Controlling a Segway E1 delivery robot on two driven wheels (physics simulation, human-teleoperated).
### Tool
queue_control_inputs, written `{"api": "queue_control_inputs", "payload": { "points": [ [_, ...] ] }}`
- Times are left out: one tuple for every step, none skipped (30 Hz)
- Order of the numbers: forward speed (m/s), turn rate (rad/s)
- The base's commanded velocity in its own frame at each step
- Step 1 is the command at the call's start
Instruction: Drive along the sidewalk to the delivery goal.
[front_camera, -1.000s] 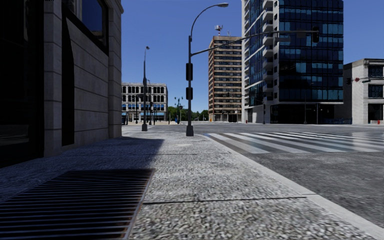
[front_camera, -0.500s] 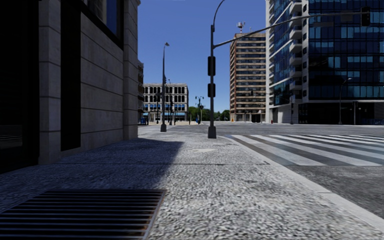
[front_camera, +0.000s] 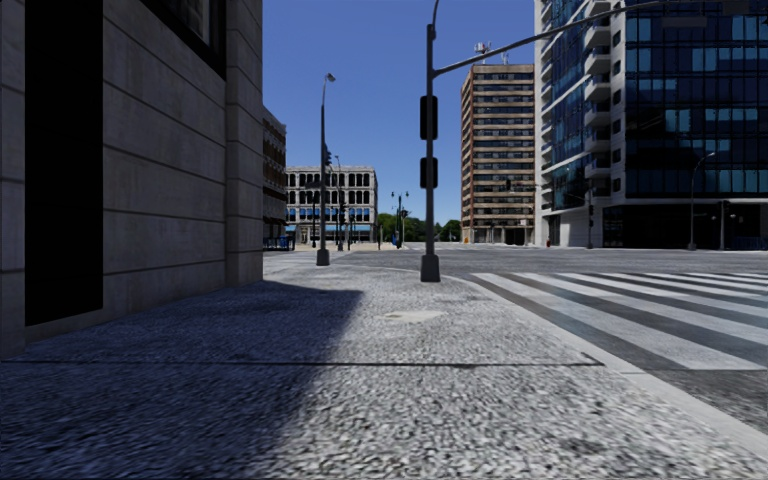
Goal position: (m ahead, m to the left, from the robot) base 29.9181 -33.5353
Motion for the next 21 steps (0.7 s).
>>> {"api": "queue_control_inputs", "payload": {
  "points": [
    [2.0, 0.0],
    [2.0, 0.0],
    [2.0, 0.0],
    [2.0, 0.0],
    [2.0, -0.01],
    [2.0, -0.11],
    [2.0, -0.22],
    [2.0, -0.22],
    [2.0, -0.28],
    [2.0, -0.29],
    [2.0, -0.29],
    [2.0, -0.29],
    [2.0, -0.29],
    [2.0, -0.29],
    [2.0, -0.29],
    [2.0, -0.29],
    [2.0, -0.3],
    [2.0, -0.33],
    [2.0, -0.37],
    [2.0, -0.37],
    [2.0, -0.39]
  ]
}}
